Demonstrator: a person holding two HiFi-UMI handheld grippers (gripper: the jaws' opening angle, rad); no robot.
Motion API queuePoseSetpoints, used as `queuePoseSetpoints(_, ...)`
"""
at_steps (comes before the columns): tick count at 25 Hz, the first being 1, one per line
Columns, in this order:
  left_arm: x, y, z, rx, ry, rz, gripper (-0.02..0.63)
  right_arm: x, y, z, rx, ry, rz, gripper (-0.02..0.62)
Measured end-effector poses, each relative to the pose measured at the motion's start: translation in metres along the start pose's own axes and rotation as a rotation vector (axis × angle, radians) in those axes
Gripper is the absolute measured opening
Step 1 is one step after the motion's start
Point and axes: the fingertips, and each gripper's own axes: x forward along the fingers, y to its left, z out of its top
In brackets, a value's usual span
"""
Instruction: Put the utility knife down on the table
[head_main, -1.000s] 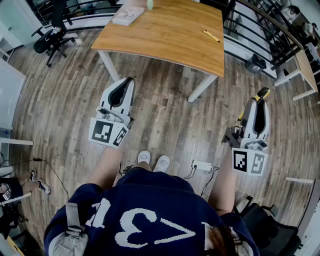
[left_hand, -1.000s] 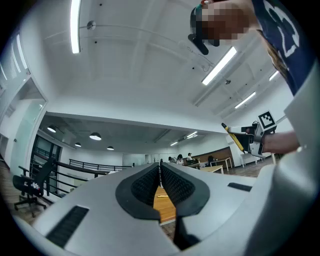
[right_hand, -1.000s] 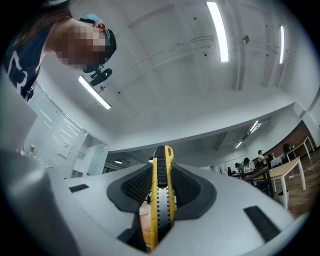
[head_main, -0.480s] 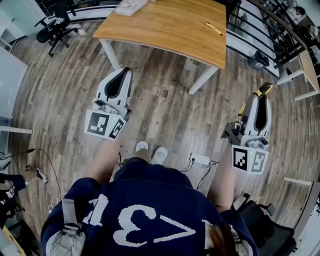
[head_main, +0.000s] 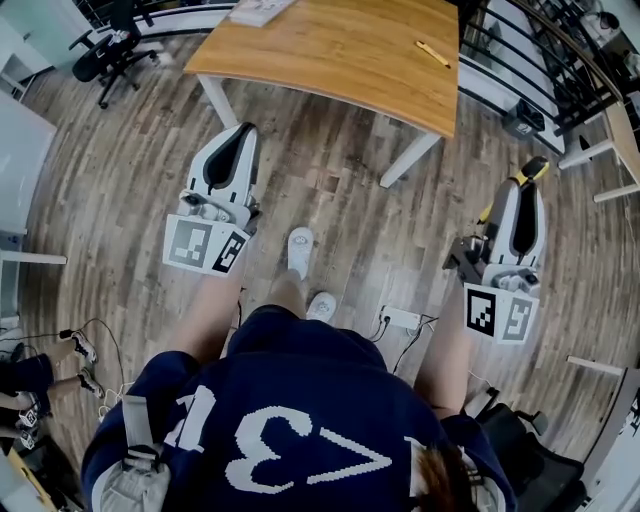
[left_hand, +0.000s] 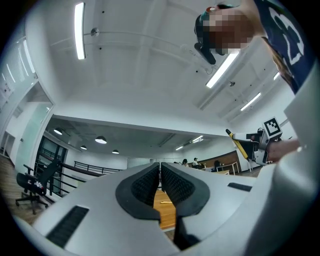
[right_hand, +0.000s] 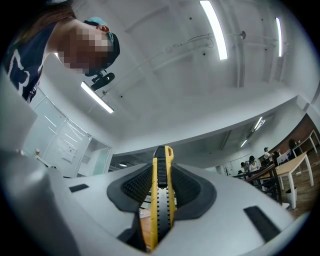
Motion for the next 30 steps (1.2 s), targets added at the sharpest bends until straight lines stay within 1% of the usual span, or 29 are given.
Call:
queuePoseSetpoints(4,0.034,0.023,-0.011,-0.013,-0.009,-0.008,0.026,0.034,-0.007,-0.01,-0.033,-0.011,0.0,0.13)
queuePoseSetpoints(8,0.08,0.068,-0.018,-0.002,-0.037,0.002,0.026,0.088,-0.012,-0.027,-0.054,-0.032,-0.006,0.13)
queuePoseSetpoints(14,0.15,0.125,-0.031,-0.003,-0.056,-0.033,0.025,0.17,-0.01,-0.058,-0.057,-0.051,-0.026,0.13)
queuePoseSetpoints(18,0.188,0.155,-0.041,0.004,-0.059,-0.057,0.026,0.209,-0.011,-0.075,-0.068,-0.053,-0.043,0.13)
queuePoseSetpoints(23,0.215,0.188,-0.062,-0.016,-0.033,-0.045,0.026,0.239,-0.017,-0.1,-0.035,-0.023,-0.063,0.13)
queuePoseSetpoints(27,0.225,0.201,-0.084,-0.037,-0.004,-0.036,0.026,0.254,-0.025,-0.117,-0.009,-0.005,-0.069,0.132)
queuePoseSetpoints(30,0.237,0.21,-0.097,-0.045,0.01,-0.028,0.026,0.273,-0.03,-0.133,0.006,0.003,-0.056,0.132)
